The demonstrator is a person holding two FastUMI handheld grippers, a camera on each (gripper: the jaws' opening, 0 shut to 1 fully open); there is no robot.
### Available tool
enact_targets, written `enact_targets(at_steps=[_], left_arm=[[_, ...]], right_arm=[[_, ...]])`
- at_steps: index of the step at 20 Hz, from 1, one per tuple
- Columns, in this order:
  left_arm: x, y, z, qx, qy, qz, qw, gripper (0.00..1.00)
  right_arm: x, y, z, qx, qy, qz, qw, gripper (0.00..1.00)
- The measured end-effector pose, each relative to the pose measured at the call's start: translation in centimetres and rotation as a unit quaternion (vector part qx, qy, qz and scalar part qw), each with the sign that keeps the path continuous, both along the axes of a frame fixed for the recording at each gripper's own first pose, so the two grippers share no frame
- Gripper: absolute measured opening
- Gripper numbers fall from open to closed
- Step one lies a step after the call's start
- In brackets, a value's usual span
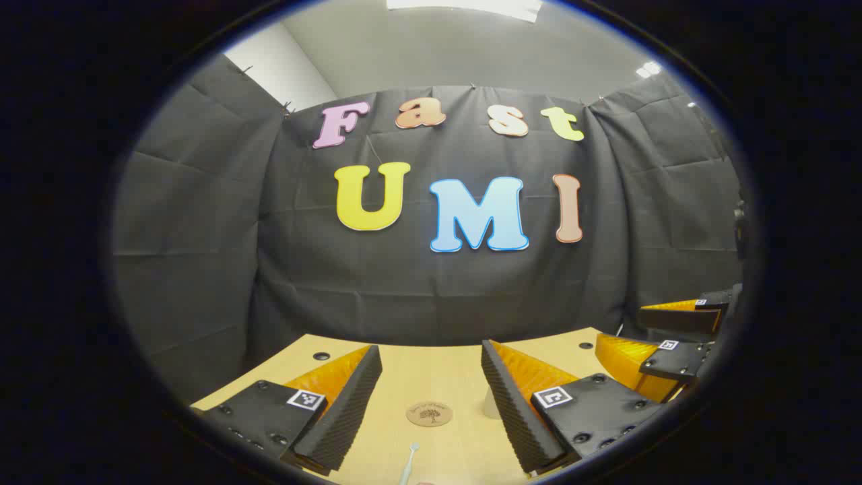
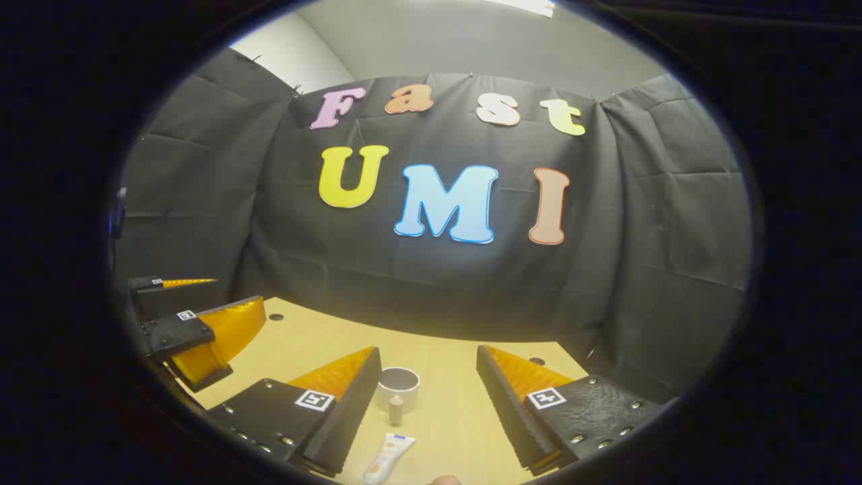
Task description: Put the toothbrush and toothpaste on the desktop into the cup, then pick up the cup and place it on the coaster on the desktop.
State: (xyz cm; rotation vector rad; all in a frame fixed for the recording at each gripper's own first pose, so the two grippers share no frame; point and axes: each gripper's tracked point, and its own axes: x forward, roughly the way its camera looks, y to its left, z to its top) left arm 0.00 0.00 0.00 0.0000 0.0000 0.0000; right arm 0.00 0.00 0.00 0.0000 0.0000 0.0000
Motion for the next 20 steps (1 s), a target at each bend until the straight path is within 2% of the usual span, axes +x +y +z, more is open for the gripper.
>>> enact_targets(at_steps=[3,9,15,20], left_arm=[[-0.1,0.0,-0.1,0.0,0.002,-0.001,1.0,0.96],[-0.2,-0.1,-0.2,0.003,0.003,-0.004,1.0,0.96],[-0.5,0.0,-0.9,0.003,0.018,-0.003,1.0,0.96],[-0.6,0.4,-5.3,-0.021,0.079,-0.003,0.997,0.96]], right_arm=[[-0.2,0.4,0.5,0.006,-0.016,0.013,1.0,0.88],[-0.8,-0.1,1.2,-0.018,-0.041,0.003,0.999,0.88],[-0.8,0.5,-0.3,-0.01,-0.011,0.01,1.0,0.88],[-0.3,1.4,-2.2,0.014,0.023,0.02,0.999,0.88]])
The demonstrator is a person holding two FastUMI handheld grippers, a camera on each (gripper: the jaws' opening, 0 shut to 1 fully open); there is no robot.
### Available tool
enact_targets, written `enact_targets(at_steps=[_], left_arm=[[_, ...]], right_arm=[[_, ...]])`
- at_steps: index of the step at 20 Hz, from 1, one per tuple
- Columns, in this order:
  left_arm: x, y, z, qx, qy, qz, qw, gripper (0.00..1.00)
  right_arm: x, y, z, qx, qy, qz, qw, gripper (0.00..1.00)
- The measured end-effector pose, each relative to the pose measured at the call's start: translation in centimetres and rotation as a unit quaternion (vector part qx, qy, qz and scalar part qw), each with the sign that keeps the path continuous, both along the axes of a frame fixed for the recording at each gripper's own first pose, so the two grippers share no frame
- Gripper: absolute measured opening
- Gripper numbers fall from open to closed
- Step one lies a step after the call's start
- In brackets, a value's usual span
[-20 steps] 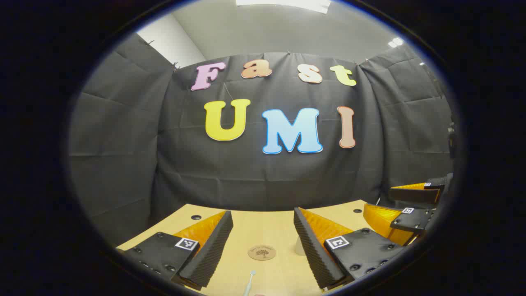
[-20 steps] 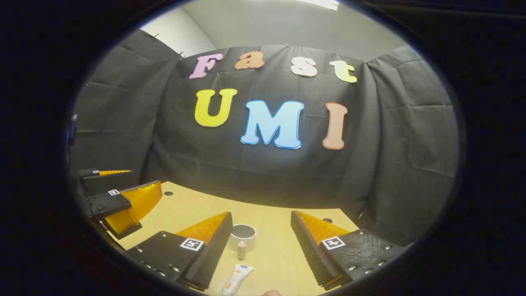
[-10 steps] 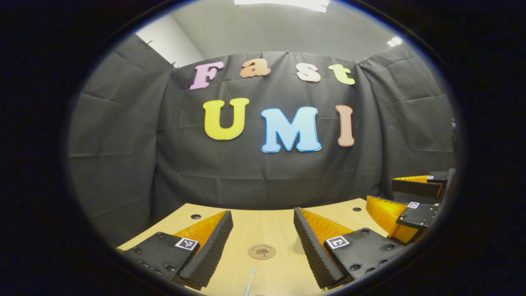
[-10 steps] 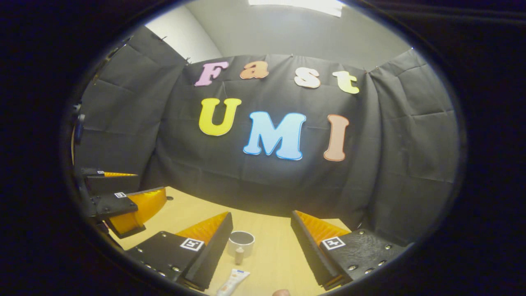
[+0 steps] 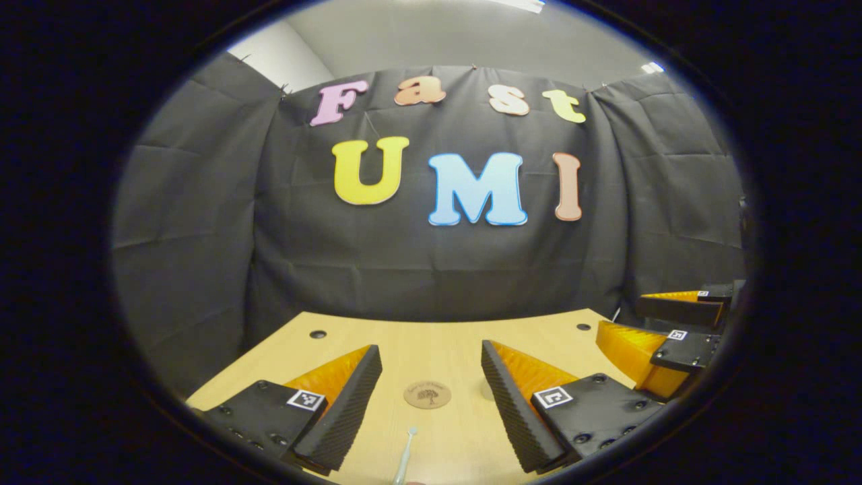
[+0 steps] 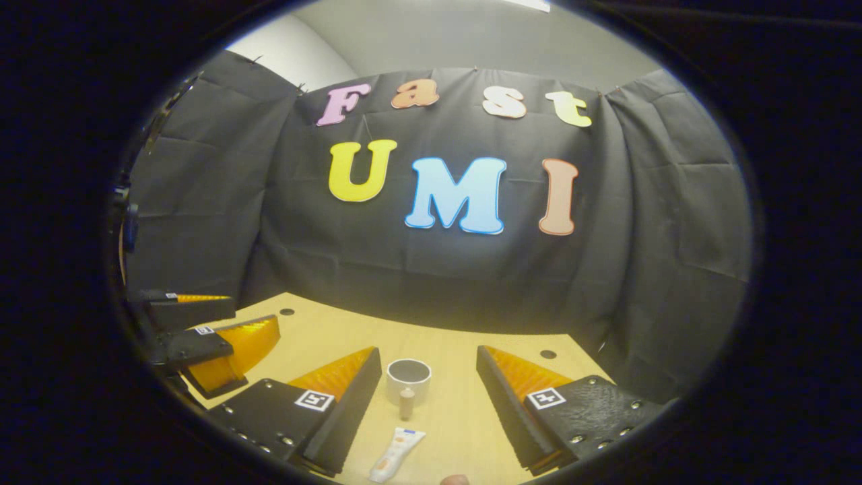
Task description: Put the toothbrush and toothpaste on the desktop into the cup, then pick up the cup and place it on the coaster on the desktop.
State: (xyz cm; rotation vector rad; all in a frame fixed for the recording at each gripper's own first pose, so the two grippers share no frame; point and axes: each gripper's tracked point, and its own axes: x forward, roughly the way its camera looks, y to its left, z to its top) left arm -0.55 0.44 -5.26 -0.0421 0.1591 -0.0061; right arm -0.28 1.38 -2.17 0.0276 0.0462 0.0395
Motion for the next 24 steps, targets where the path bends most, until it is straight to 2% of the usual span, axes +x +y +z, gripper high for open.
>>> enact_targets(at_steps=[7,14,18,24], left_arm=[[0.5,1.5,-7.6,-0.023,0.135,0.012,0.991,0.97],[0.3,2.1,-13.5,-0.022,0.244,0.004,0.97,0.97],[0.1,2.0,-16.3,-0.032,0.308,0.0,0.951,0.97],[-1.6,1.9,-20.6,-0.015,0.413,-0.013,0.911,0.98]], right_arm=[[1.7,1.4,-6.3,0.013,0.125,0.013,0.992,0.88],[2.6,3.1,-12.6,0.044,0.246,0.026,0.968,0.89],[2.3,3.7,-15.3,0.063,0.311,0.032,0.948,0.89],[1.8,4.5,-19.0,0.093,0.401,0.029,0.911,0.9]])
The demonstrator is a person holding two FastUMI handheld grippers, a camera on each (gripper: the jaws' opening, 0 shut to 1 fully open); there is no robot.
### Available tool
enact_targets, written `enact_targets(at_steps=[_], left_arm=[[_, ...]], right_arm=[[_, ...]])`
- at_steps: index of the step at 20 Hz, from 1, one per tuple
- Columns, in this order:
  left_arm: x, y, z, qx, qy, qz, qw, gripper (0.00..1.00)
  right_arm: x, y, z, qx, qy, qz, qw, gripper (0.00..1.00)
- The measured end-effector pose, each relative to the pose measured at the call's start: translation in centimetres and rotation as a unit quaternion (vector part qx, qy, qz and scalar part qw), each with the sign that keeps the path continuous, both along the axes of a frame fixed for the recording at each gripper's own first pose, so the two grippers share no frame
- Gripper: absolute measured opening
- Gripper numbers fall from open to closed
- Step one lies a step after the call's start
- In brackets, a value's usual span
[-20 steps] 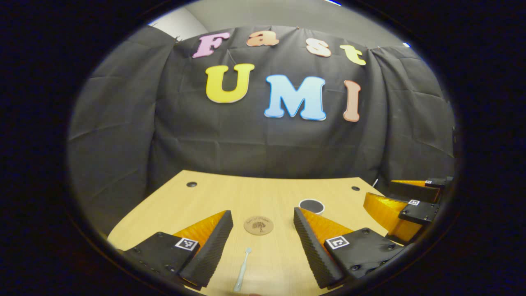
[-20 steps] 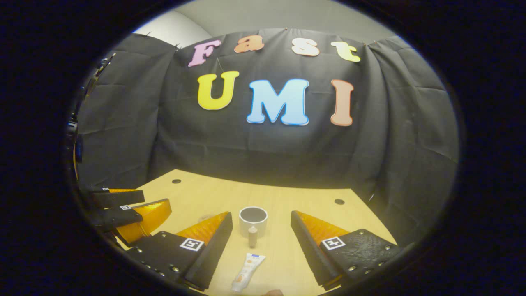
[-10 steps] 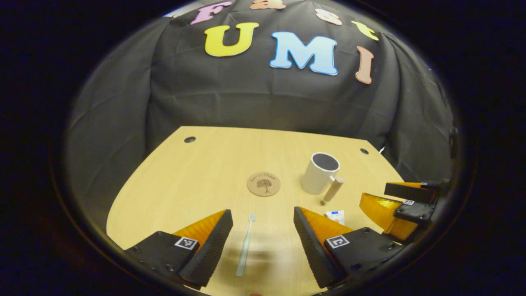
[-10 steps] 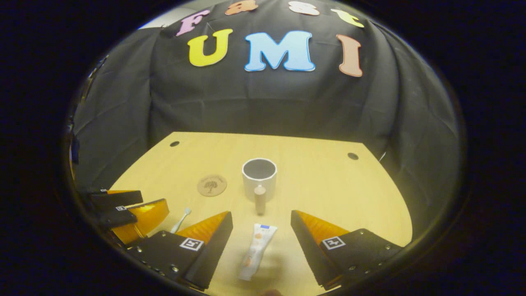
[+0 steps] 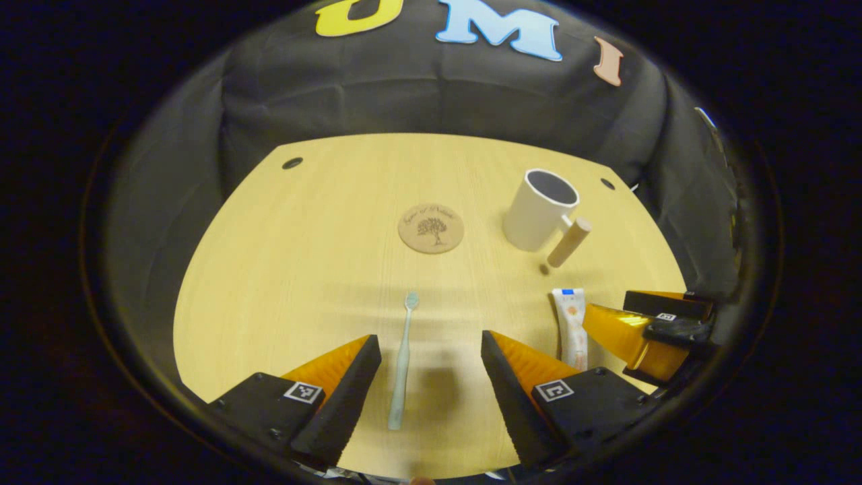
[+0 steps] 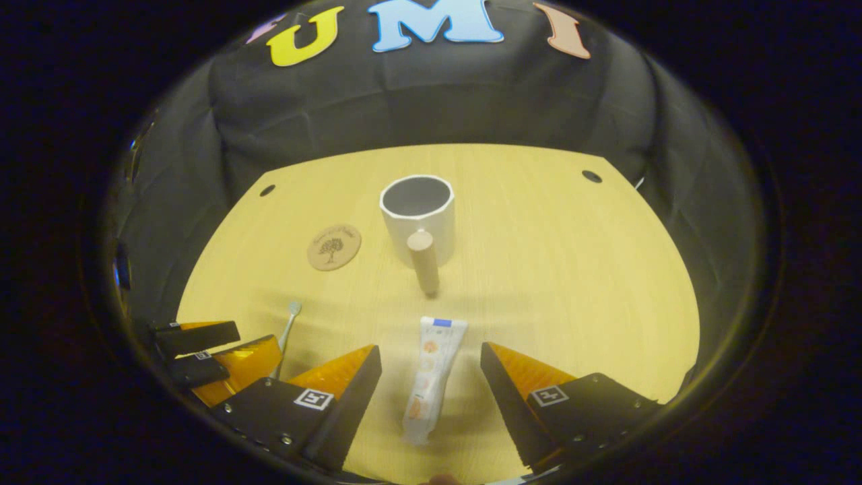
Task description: Put the toothbrush and toothpaste on the desktop into the cup, then pick up the cup and place it on the coaster on the desktop.
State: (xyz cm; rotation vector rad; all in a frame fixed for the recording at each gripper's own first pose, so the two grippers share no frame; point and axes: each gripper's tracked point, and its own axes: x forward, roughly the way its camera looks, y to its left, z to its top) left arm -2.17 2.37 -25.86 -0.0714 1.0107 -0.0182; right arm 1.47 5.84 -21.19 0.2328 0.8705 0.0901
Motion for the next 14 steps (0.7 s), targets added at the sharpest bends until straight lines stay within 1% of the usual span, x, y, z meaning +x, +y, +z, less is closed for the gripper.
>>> enact_targets(at_steps=[2,4,9,14], left_arm=[[-0.2,0.1,-1.4,0.003,0.029,-0.012,1.0,0.99],[-0.6,0.2,-2.7,0.003,0.06,-0.017,0.998,0.99],[-0.9,0.5,-5.3,0.006,0.103,-0.022,0.994,1.0],[-1.1,0.8,-6.6,0.015,0.122,-0.027,0.992,0.99]], right_arm=[[-0.7,0.2,-1.1,0.006,0.038,-0.001,0.999,0.9],[-0.7,0.4,-2.3,0.012,0.064,-0.001,0.998,0.92],[-0.4,0.9,-4.4,0.022,0.091,-0.004,0.996,0.92],[-0.3,1.0,-5.8,0.023,0.107,-0.007,0.994,0.92]])
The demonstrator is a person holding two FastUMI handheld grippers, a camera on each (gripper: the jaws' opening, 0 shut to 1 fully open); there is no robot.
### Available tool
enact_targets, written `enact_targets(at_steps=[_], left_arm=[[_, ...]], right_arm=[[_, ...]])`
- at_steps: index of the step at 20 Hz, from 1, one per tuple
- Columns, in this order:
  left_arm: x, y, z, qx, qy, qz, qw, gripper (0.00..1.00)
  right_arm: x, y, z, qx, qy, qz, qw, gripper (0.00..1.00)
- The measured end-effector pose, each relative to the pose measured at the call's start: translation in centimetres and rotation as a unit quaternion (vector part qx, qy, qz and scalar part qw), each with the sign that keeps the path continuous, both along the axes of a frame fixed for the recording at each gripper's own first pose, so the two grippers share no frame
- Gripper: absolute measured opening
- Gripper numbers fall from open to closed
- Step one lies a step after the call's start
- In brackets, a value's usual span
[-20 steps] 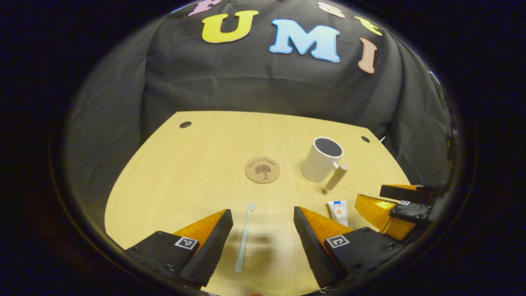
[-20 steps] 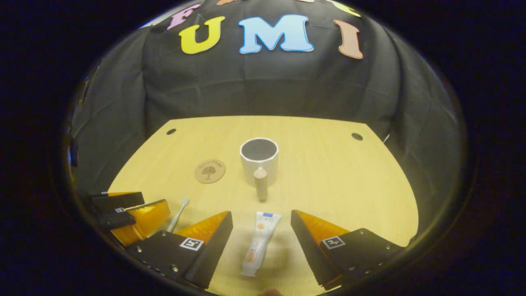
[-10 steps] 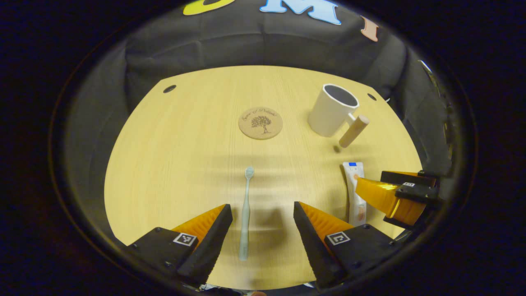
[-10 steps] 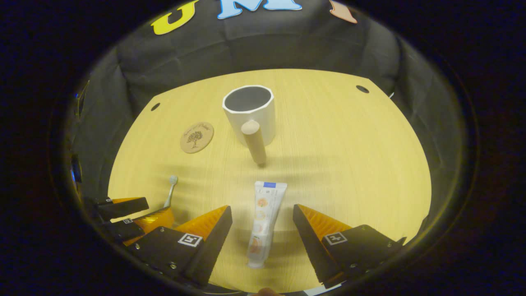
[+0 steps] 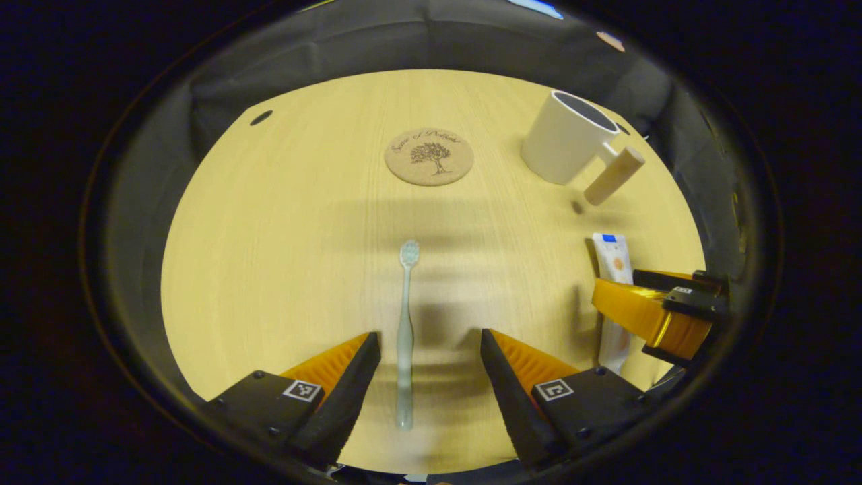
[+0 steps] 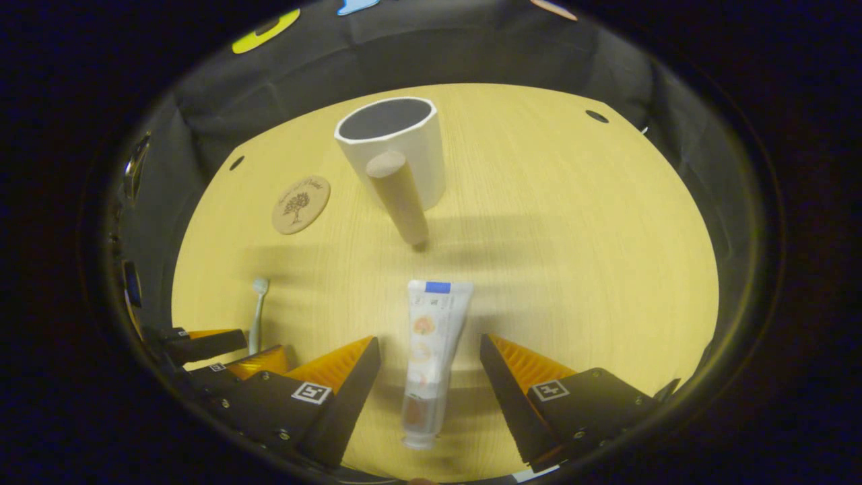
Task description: Put the toothbrush and toothpaste on the desktop into the cup, then pick up the cup and place it on the coaster on the desktop.
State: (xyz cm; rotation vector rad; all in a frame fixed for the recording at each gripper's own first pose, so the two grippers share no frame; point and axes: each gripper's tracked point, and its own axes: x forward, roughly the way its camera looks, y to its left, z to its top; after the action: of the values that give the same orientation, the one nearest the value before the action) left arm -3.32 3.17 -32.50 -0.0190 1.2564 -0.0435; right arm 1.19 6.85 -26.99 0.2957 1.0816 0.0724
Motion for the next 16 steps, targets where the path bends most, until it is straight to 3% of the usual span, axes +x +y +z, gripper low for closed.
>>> enact_targets(at_steps=[4,6,7,8,9,11,13,14,15,16], left_arm=[[0.1,0.4,-0.2,0.018,0.002,-0.015,1.0,0.99],[0.2,0.4,-0.2,0.019,-0.001,-0.011,1.0,0.9],[0.2,0.4,-0.3,0.019,-0.002,-0.005,1.0,0.77],[0.1,0.6,-0.2,0.02,-0.006,0.001,1.0,0.7],[0.0,0.7,-0.3,0.02,-0.008,0.006,1.0,0.57],[-0.2,1.1,-0.1,0.02,-0.014,0.007,1.0,0.37],[-0.3,0.9,-0.1,0.018,-0.017,-0.006,1.0,0.26],[-0.3,0.9,-0.1,0.018,-0.018,-0.016,1.0,0.25],[-0.1,1.1,-0.4,0.024,-0.022,-0.02,0.999,0.25],[-0.2,1.0,0.0,0.023,-0.023,-0.023,0.999,0.14]], right_arm=[[0.3,0.0,-0.7,-0.006,0.004,0.0,1.0,0.92],[0.1,0.1,-0.8,-0.013,0.007,0.005,1.0,0.9],[0.0,0.0,-1.0,-0.021,0.006,0.006,1.0,0.91],[-0.2,0.0,-1.1,-0.028,0.008,0.01,1.0,0.78],[-0.4,-0.1,-1.2,-0.038,0.006,0.016,0.999,0.76],[-0.5,0.0,-1.6,-0.051,0.002,0.022,0.998,0.63],[-0.8,-0.4,-1.3,-0.05,0.005,0.023,0.998,0.6],[-0.6,-0.5,-1.3,-0.05,0.002,0.02,0.999,0.42],[-0.7,-0.4,-1.3,-0.047,0.001,0.024,0.999,0.31],[-0.7,-0.4,-1.5,-0.045,0.002,0.028,0.999,0.31]])
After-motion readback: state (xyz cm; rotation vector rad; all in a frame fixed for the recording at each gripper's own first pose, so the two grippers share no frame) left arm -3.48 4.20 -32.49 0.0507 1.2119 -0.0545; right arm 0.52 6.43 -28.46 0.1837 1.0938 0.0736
